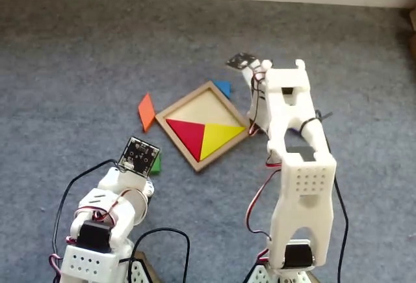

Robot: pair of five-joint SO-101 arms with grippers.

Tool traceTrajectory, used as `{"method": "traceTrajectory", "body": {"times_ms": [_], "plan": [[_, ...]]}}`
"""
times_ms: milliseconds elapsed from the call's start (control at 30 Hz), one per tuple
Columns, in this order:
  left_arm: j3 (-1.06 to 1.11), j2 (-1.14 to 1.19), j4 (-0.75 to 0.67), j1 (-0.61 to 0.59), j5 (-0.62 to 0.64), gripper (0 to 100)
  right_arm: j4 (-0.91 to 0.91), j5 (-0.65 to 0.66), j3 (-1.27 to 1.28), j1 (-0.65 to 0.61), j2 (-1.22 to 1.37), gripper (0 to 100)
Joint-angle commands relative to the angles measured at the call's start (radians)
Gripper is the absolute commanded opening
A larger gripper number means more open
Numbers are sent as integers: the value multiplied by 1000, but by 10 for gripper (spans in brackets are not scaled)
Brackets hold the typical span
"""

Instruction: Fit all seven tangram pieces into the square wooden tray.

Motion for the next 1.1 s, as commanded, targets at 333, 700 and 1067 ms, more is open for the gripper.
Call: {"method": "traceTrajectory", "body": {"times_ms": [333,700,1067], "plan": [[19,-16,5,-2,5,8,128,-80,-96,-12,-153,81],[19,-16,5,-2,5,8,25,-433,-101,-62,-91,187],[19,-16,5,-2,5,8,-97,-517,-21,-65,-41,187]]}}
